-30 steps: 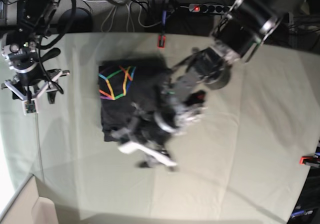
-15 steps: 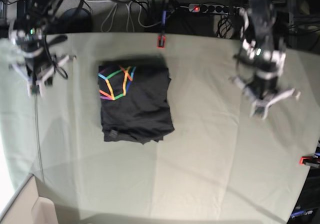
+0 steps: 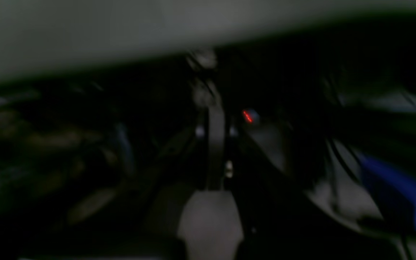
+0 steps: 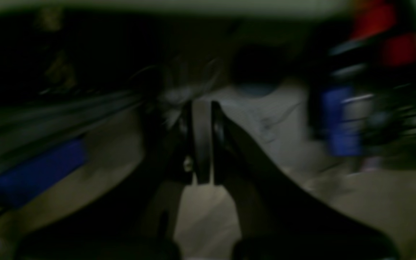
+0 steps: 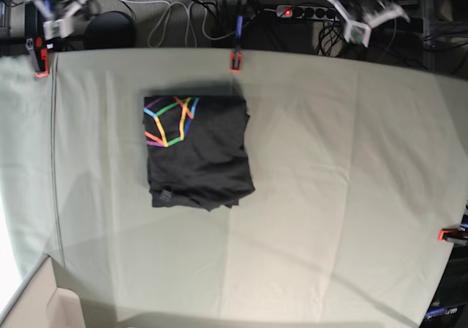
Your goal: Layout the t-shirt on the table in an organized manner, then fold the t-shirt properly
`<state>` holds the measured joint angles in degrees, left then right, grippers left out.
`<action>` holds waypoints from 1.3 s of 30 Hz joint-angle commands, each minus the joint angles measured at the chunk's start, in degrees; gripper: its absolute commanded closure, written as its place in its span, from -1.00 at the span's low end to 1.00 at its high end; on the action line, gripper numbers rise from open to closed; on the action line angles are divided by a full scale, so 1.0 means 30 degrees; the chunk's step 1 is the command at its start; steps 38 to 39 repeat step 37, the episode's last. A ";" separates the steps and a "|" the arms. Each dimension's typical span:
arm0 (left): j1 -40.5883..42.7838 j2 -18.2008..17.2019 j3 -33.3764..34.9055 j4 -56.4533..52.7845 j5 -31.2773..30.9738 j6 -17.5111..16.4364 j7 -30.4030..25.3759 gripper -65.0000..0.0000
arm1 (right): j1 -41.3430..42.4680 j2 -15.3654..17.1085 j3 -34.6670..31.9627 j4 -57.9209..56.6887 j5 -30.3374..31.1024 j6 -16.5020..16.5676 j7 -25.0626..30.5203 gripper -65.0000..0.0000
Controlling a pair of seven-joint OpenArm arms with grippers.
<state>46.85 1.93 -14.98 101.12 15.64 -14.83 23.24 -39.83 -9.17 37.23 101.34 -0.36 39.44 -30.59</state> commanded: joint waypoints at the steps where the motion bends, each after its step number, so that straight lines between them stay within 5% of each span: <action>1: 0.0310 0.0044 0.0115 -0.0579 -0.0070 0.0035 -0.0202 1.00 | -0.0187 0.0056 -0.0030 -0.0534 0.0164 0.0186 0.0248 1.00; 8: -0.2738 -0.0894 0.0144 -0.8227 -0.0949 0.0035 -0.0349 1.00 | 0.1337 0.0404 -0.1583 -0.6747 0.0135 0.0186 0.0658 1.00; 13: -0.8393 -0.2330 0.0203 -1.8630 -0.2473 0.0006 -0.0378 1.00 | 0.3036 0.1401 -0.3635 -1.3077 -0.0744 0.0186 0.5493 1.00; 15: -1.0533 -0.2711 0.0613 -2.2586 -0.2619 -0.0903 -0.1111 1.00 | 0.3593 0.1723 -0.4103 -1.5685 -0.1535 -0.1733 0.8394 1.00; 18: -1.3082 -0.3092 0.1141 -2.8535 -0.2619 -0.3071 -0.5389 1.00 | 0.4472 0.2338 -0.4777 -2.0842 -0.2913 -0.6187 1.4138 1.00; 22: -1.5075 -0.3121 0.1170 -3.3604 -0.2532 -0.2192 -1.0781 1.00 | 0.6934 0.3891 -0.6301 -2.9165 -0.5052 -1.2488 2.0291 1.00; 25: -1.5661 -0.3004 0.1258 -3.3707 -0.2473 -0.0815 -1.0488 0.99 | 0.8897 0.4683 -0.7268 -3.3780 -0.5257 -1.6444 2.3193 1.00; 29: -1.5719 -0.2593 0.1287 -3.3707 -0.2473 -0.0668 -1.0019 0.99 | 0.9073 0.4653 -0.8587 -3.3780 -0.5257 -1.7821 2.2519 1.00; 34: -1.5602 -0.2359 0.2079 -3.3707 -0.2473 -0.0522 -1.0107 0.99 | 0.8839 0.3950 -0.9114 -3.2154 -0.5257 -1.7880 1.9559 1.00; 39: -1.5573 -0.2330 0.2166 -3.3707 -0.2502 -0.0522 -1.0049 0.99 | 0.8868 0.3481 -0.9114 -3.1919 -0.5257 -1.7880 1.9090 1.00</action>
